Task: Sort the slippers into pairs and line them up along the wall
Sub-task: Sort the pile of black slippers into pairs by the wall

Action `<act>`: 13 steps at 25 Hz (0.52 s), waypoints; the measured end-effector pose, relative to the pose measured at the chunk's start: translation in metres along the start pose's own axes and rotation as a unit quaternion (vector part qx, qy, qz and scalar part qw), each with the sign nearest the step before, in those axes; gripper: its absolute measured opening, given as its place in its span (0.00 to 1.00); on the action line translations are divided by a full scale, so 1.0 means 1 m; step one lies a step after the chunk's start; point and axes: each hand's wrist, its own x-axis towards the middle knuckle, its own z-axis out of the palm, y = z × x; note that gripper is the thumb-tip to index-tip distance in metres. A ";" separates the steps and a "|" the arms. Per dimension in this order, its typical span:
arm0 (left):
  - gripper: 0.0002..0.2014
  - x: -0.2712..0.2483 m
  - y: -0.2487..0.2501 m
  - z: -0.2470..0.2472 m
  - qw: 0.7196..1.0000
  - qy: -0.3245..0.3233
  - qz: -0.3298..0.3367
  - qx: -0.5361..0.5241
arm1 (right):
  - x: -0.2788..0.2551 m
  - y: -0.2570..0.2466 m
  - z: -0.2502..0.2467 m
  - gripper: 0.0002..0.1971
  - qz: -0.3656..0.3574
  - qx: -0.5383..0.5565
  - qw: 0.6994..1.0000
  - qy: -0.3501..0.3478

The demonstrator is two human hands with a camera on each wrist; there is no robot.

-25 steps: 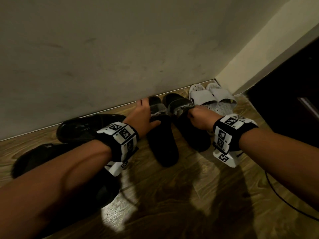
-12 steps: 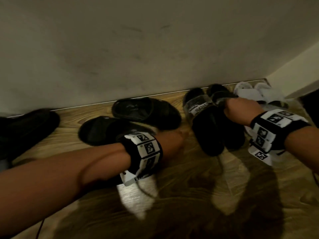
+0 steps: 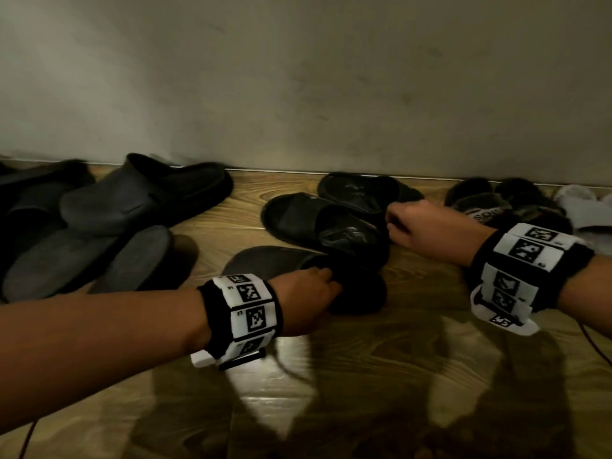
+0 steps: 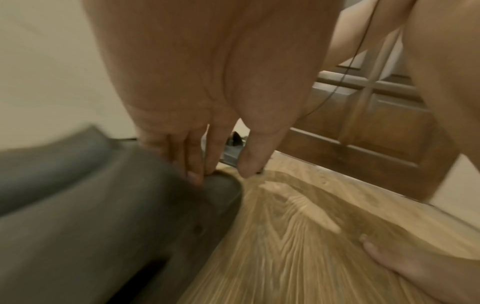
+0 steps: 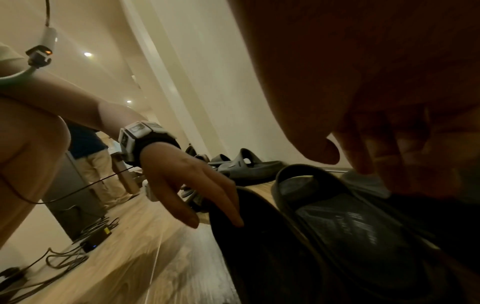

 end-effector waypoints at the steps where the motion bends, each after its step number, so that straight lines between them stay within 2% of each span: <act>1: 0.23 -0.012 -0.008 0.003 1.000 0.021 -0.010 -0.011 | 0.006 -0.012 0.003 0.08 -0.007 -0.015 1.000 -0.008; 4: 0.20 -0.034 -0.025 -0.003 0.994 0.092 -0.028 -0.056 | 0.017 -0.024 -0.001 0.11 0.020 -0.079 0.997 -0.004; 6: 0.16 -0.042 -0.041 -0.010 0.993 0.095 -0.043 -0.051 | 0.017 -0.020 -0.007 0.15 0.039 -0.127 0.991 -0.015; 8: 0.15 -0.045 -0.056 -0.014 0.996 0.059 -0.072 0.014 | 0.013 -0.012 -0.008 0.18 0.067 -0.170 0.982 -0.042; 10: 0.16 -0.051 -0.074 -0.013 0.988 -0.008 -0.121 0.090 | 0.011 -0.007 -0.003 0.21 0.076 -0.190 0.977 -0.061; 13: 0.15 -0.065 -0.103 -0.014 0.969 -0.076 -0.200 0.124 | 0.014 -0.001 -0.006 0.25 0.082 -0.168 0.981 -0.059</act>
